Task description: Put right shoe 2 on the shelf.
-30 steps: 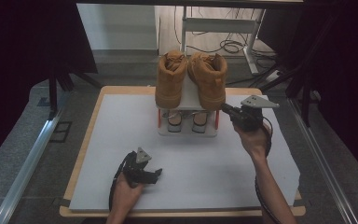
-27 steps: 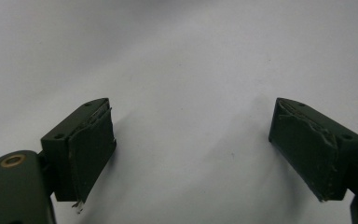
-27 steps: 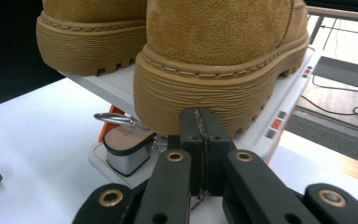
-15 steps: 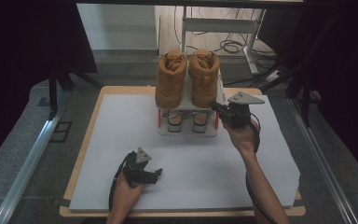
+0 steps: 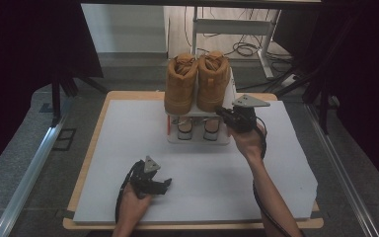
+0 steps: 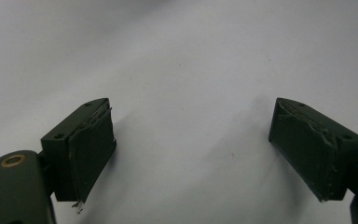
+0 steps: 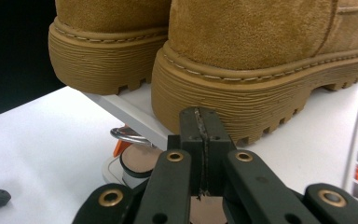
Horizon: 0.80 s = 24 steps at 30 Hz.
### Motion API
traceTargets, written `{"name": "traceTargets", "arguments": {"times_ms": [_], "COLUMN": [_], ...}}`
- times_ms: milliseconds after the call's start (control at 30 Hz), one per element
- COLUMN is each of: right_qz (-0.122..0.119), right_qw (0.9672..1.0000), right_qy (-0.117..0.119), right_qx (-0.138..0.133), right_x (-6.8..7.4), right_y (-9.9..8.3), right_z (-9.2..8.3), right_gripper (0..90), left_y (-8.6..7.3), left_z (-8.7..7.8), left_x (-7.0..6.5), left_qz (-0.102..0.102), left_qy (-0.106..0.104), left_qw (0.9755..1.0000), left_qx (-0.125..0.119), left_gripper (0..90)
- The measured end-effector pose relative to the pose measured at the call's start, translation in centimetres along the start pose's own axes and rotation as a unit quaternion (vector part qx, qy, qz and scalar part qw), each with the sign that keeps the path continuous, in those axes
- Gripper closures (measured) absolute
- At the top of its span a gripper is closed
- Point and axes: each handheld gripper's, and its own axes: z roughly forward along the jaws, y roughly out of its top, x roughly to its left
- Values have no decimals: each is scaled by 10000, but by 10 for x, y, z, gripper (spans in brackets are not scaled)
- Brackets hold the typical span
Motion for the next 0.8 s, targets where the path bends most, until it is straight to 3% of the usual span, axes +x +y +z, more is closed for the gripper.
{"name": "traceTargets", "arguments": {"times_ms": [167,200,600,800], "right_qz": [-4,9,46,-75], "right_qw": [10000,9999,10000,9998], "right_qy": [20,103,71,141], "right_qx": [12,-9,-28,-67], "right_x": [1,0,1,3], "right_y": [0,0,-2,-3], "right_z": [2,1,-8,-15], "right_gripper": [885,840,592,447], "left_y": [0,0,0,0], "left_z": [0,0,0,0], "left_x": [0,0,0,0], "left_qz": [-6,-8,21,8], "left_qy": [-3,-3,2,3], "left_qw": [10000,10000,10000,10000], "left_qx": [-1,-2,-1,-9], "left_gripper": [137,137,137,137]}}
